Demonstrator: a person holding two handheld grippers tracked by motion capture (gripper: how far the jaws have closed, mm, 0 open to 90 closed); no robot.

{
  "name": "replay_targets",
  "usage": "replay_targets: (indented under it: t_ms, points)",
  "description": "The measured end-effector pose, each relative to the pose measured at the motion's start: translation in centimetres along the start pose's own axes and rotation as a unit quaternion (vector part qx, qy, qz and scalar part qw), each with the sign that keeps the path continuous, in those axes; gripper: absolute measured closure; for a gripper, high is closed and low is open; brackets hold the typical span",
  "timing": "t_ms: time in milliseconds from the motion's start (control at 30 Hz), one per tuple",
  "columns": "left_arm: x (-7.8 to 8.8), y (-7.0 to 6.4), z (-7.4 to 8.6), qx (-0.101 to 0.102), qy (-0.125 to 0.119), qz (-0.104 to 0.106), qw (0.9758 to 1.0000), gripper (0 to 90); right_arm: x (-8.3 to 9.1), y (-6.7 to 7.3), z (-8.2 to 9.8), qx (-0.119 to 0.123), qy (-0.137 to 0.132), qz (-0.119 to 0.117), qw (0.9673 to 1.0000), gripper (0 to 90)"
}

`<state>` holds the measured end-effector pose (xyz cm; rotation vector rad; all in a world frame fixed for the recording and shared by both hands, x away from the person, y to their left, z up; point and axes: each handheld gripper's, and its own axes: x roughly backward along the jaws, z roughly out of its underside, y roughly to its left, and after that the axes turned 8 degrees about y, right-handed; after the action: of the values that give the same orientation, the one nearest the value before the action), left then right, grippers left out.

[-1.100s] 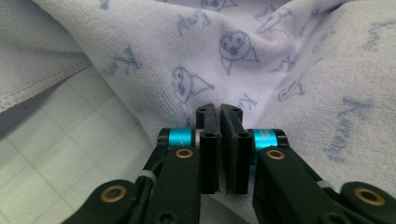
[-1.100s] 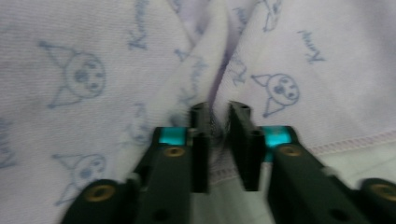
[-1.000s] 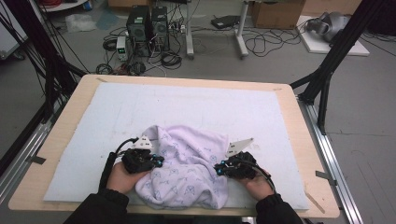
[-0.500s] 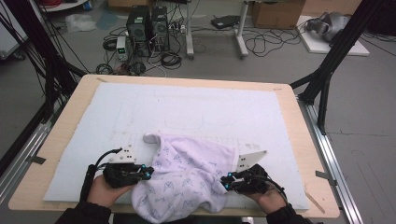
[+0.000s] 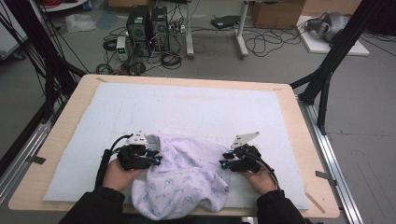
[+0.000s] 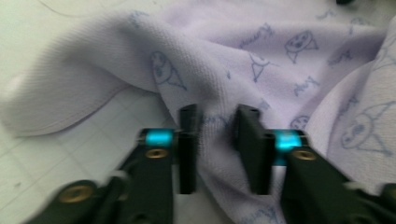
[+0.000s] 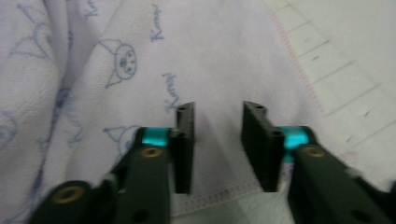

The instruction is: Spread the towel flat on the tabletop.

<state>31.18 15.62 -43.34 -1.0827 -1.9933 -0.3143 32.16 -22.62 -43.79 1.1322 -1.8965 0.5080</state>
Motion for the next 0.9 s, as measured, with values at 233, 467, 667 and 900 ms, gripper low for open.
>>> replay_targets:
  t_ms: [233,467,667,900]
  points:
    - [0.3,-0.2,-0.1,-0.001,0.003,-0.003,1.0,86.2,0.1,-0.8,-0.1,0.003,-0.002,-0.009,1.0,87.8]
    - [2.9,-1.3,1.7,-0.003,-0.019,0.026,0.9995,80.6,3.4,-2.3,1.1,-0.027,-0.041,0.034,0.9982,88.1]
    - [4.6,-0.5,1.3,0.012,-0.049,0.013,0.9987,62.8,3.0,-2.6,1.7,-0.024,-0.018,0.048,0.9984,88.0]
    - [3.3,1.7,-0.6,0.031,-0.065,-0.014,0.9973,61.1,3.0,-3.3,1.9,-0.034,-0.046,0.004,0.9984,72.1]
